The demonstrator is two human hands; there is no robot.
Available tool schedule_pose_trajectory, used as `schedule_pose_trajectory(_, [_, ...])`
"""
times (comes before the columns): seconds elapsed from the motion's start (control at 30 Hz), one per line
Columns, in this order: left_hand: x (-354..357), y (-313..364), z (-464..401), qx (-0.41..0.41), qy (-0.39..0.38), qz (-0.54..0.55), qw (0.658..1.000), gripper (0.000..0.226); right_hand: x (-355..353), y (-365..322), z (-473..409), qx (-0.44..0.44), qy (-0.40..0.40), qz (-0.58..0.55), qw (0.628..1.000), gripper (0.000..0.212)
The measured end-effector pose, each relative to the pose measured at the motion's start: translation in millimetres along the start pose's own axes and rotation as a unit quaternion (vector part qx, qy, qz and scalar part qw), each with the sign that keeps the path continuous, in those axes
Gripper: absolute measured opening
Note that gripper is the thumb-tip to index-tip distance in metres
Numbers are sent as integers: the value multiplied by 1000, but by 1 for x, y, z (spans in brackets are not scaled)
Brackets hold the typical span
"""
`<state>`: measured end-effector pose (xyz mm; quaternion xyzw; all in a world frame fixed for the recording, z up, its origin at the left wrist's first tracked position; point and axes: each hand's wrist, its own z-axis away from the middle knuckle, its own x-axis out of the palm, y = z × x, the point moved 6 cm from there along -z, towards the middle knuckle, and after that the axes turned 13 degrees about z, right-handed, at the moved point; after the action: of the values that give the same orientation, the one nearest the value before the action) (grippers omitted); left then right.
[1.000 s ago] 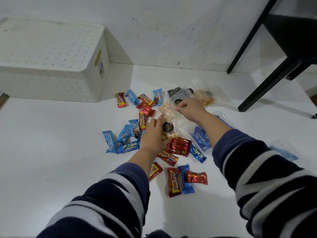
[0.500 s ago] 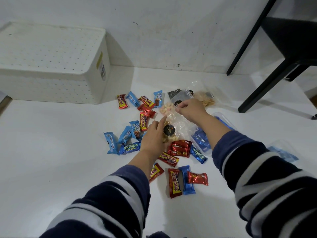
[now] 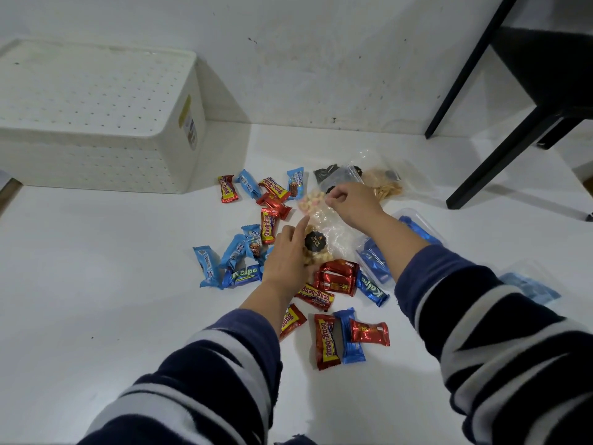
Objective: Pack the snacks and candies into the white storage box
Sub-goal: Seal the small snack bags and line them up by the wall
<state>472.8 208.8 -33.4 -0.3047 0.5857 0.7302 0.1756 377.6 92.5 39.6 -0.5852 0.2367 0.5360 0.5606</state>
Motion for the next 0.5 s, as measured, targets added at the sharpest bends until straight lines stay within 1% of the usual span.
schedule_pose_trajectory(0.1, [-3, -6, 0, -31, 21, 26, 999, 99, -2, 4, 4, -5, -40, 18, 999, 25])
schedule_pose_trajectory(0.2, [-4, -8, 0, -47, 33, 44, 997, 100, -8, 14, 9, -3, -71, 71, 995, 23])
schedule_pose_trajectory(0.27, [-4, -7, 0, -48, 34, 46, 997, 99, -9, 18, 12, -4, -87, 75, 993, 26])
schedule_pose_trajectory(0.4, [-5, -8, -1, -55, 44, 46, 996, 100, -3, 20, 14, 8, -94, 69, 993, 34])
schedule_pose_trajectory(0.5, [-4, -9, -3, -58, 33, 41, 997, 101, 3, 22, 13, 13, -95, 72, 993, 36])
